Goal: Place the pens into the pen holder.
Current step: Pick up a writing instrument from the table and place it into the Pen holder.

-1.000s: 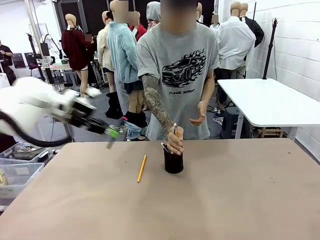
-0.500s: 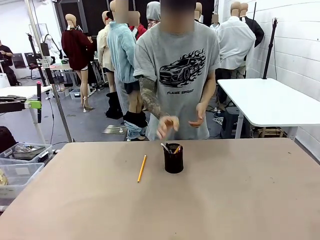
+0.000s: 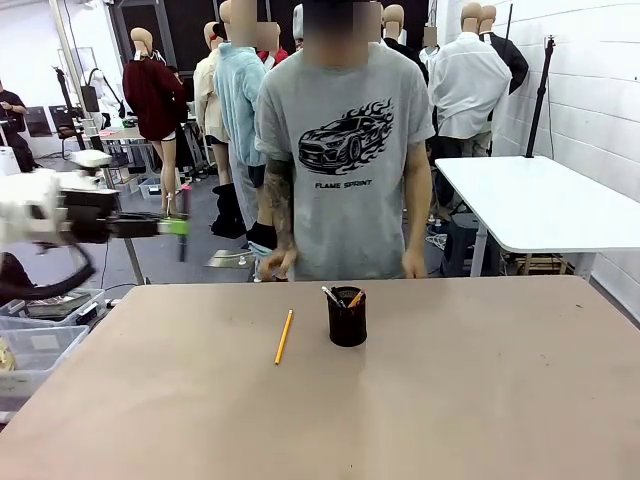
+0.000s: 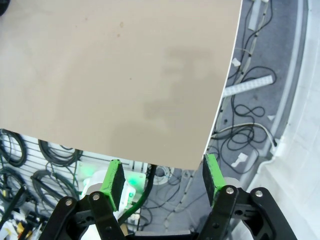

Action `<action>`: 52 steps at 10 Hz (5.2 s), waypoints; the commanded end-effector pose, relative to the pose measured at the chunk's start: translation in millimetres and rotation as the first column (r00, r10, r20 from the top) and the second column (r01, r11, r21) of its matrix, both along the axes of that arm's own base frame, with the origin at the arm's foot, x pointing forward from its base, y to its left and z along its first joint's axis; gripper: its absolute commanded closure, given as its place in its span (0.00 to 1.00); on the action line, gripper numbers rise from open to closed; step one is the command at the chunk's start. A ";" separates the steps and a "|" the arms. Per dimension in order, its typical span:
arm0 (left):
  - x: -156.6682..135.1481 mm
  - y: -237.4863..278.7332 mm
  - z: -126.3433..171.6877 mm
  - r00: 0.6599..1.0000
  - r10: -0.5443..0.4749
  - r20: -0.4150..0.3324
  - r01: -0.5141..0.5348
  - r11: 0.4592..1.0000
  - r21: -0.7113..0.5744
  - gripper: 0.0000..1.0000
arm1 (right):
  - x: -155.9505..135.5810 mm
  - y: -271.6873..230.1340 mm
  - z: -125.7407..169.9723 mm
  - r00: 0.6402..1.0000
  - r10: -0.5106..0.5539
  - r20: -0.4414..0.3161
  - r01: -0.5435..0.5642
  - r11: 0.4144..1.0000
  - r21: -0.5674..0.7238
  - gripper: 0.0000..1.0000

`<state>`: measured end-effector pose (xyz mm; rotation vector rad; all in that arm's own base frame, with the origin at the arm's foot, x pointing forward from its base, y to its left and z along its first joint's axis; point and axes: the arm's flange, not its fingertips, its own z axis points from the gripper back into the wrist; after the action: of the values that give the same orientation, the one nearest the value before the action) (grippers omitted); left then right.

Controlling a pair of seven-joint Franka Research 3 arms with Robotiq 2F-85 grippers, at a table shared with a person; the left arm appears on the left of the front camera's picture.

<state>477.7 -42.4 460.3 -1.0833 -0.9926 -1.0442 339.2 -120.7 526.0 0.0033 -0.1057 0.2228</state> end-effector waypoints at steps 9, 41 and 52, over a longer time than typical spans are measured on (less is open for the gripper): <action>38.3 -117.2 -31.8 0.993 -0.107 -0.042 0.108 0.993 0.041 1.00 | 1.9 -1.5 0.2 1.000 -0.001 -0.009 0.001 1.000 -0.022 0.21; 77.0 -177.0 46.3 0.966 0.250 -0.061 -0.168 0.792 0.587 0.27 | 1.9 -1.5 0.2 1.000 -0.001 -0.009 0.001 1.000 -0.022 0.21; 83.4 -236.0 -39.4 0.607 0.742 -0.284 -0.070 0.405 0.911 0.27 | 1.9 -1.5 0.2 1.000 -0.001 -0.009 0.001 1.000 -0.022 0.21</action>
<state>552.4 -264.2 422.4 -0.2449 -0.0467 -0.4484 339.5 -120.6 526.1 0.0043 -0.1062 0.2238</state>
